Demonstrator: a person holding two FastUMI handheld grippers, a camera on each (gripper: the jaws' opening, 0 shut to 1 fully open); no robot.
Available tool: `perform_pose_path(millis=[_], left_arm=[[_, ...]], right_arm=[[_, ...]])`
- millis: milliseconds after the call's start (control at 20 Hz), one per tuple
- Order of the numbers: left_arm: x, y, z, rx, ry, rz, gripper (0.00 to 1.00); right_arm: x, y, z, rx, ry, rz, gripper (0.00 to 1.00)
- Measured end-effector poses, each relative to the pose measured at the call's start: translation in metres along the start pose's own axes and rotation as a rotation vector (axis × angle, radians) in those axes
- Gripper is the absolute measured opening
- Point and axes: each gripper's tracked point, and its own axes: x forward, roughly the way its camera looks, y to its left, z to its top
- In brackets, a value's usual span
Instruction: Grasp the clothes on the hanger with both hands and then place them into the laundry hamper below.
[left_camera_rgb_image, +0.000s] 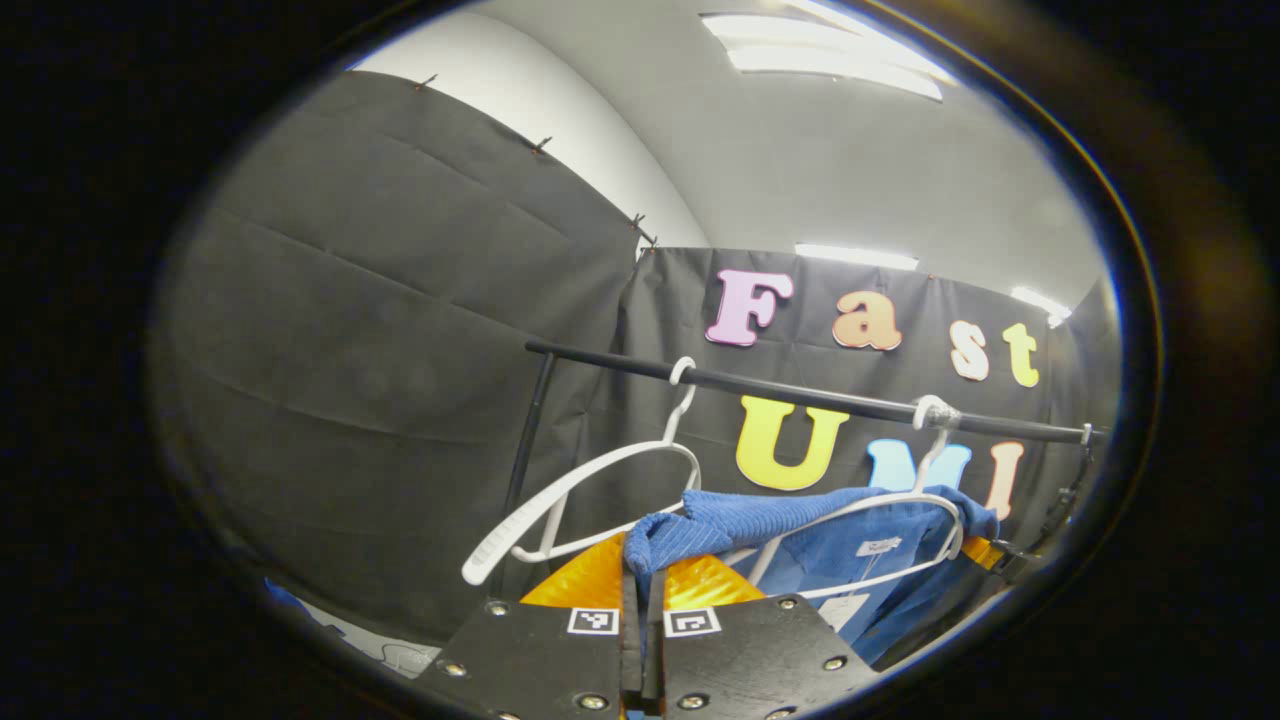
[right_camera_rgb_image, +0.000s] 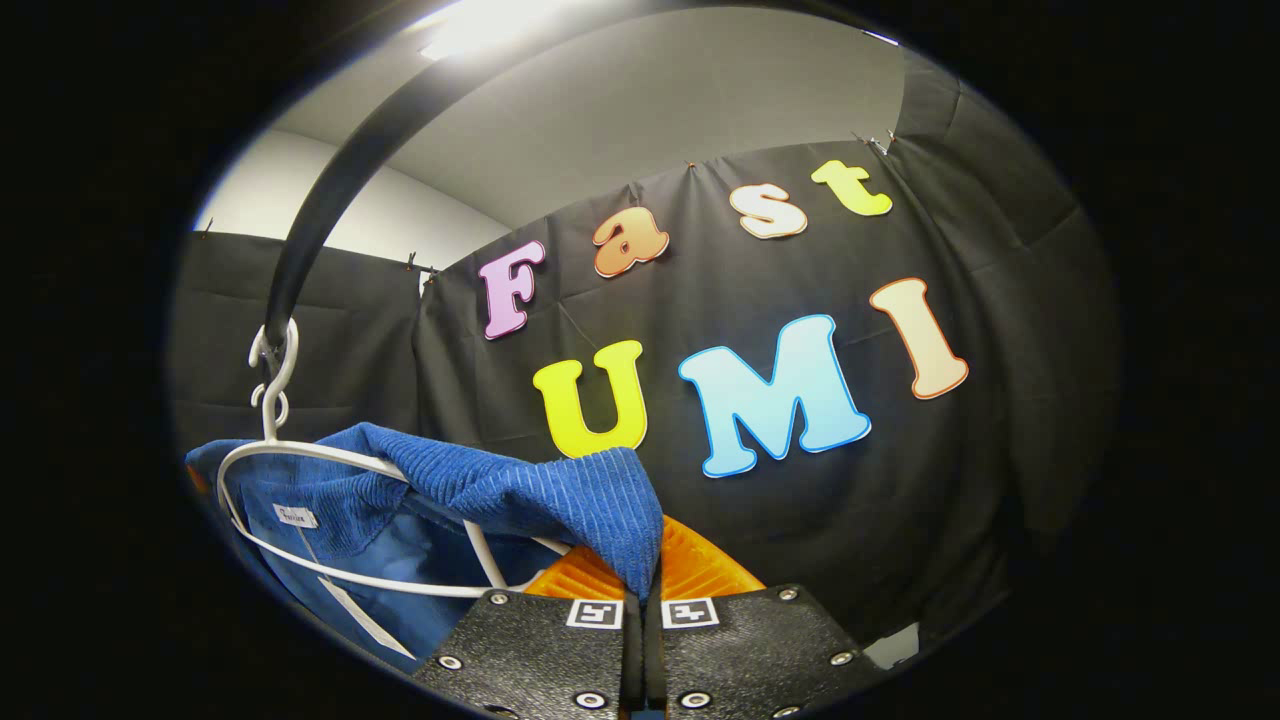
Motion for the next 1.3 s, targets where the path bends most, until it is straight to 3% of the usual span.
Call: perform_pose_path(millis=[200,400,700,950,1200,1300], left_arm=[[0.015,0.005,0.013,0.01,-0.015,-0.002,0.01],[0.03,0.009,-0.004,0.025,0.032,-0.039,0.01],[0.044,0.019,-0.025,-0.008,0.104,-0.134,0.02],[0.059,0.014,-0.022,-0.025,0.095,-0.246,0.01],[0.083,0.012,-0.013,-0.118,0.098,-0.268,0.02],[0.092,0.012,-0.014,-0.105,0.099,-0.272,0.02]], right_arm=[[0.004,0.0,0.007,-0.005,-0.053,0.005,0.0],[0.007,0.0,0.006,-0.012,-0.078,0.005,0.0],[0.007,-0.002,0.011,-0.073,-0.114,0.006,0.01],[0.012,-0.004,0.02,-0.114,-0.166,-0.008,0.0],[0.023,-0.004,0.024,-0.13,-0.211,-0.039,0.0],[0.03,-0.004,0.024,-0.135,-0.206,-0.042,0.0]])
